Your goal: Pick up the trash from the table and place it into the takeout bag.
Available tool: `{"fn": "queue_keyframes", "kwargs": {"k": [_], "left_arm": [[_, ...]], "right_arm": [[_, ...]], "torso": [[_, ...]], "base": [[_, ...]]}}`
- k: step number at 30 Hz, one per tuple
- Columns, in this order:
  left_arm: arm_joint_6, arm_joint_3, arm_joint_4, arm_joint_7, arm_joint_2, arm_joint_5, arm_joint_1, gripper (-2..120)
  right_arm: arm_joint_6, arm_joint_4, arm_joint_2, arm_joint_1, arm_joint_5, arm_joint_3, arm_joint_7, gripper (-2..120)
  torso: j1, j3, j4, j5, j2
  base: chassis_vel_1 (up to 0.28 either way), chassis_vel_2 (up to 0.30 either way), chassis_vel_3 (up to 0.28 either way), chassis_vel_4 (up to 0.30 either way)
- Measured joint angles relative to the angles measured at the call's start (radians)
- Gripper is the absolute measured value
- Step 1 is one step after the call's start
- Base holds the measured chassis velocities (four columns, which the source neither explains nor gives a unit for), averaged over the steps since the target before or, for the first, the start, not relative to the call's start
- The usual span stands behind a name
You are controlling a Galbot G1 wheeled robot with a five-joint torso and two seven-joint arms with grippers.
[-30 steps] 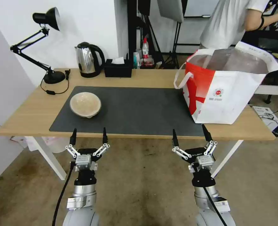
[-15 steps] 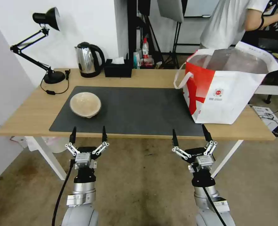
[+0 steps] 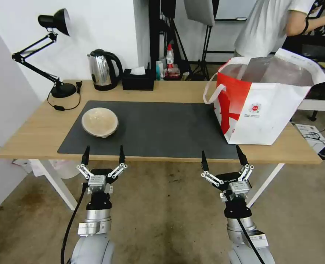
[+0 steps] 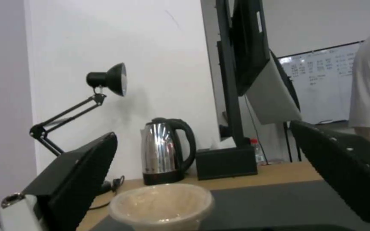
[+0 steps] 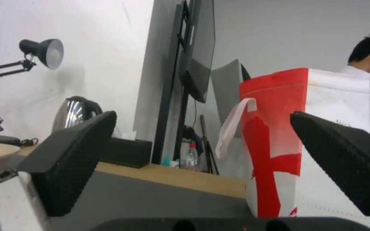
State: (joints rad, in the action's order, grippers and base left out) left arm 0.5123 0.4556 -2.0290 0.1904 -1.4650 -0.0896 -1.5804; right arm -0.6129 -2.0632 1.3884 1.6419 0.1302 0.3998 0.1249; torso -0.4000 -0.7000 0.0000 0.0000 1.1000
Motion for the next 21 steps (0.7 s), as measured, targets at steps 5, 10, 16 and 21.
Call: {"fn": "queue_keyframes", "kwargs": {"k": [5,10,16,21], "left_arm": [[-0.017,0.013,0.027,-0.002,0.045,0.032,0.058,100],[-0.030,0.015,0.049,-0.002,0.085,0.055,0.105,100],[-0.036,0.006,0.098,-0.003,0.148,0.087,0.171,100],[-0.036,-0.019,0.142,-0.012,0.195,0.107,0.223,100]], "right_arm": [[0.000,0.000,0.000,0.000,0.000,0.000,0.000,100],[0.000,0.000,0.000,0.000,0.000,0.000,0.000,100],[0.000,-0.001,0.000,0.000,0.000,0.000,0.000,100],[0.000,-0.001,0.000,0.000,-0.001,0.000,0.000,100]], "torso": [[0.000,0.000,0.0000,0.0000,0.000],[0.000,0.000,0.0000,0.0000,0.000],[0.000,0.000,0.0000,-0.0001,0.000],[0.000,0.000,0.0000,0.0000,0.000]], "base": [[0.000,0.000,0.000,0.000],[0.000,0.000,0.000,0.000],[0.000,0.000,0.000,0.000],[0.000,0.000,0.000,0.000]]}}
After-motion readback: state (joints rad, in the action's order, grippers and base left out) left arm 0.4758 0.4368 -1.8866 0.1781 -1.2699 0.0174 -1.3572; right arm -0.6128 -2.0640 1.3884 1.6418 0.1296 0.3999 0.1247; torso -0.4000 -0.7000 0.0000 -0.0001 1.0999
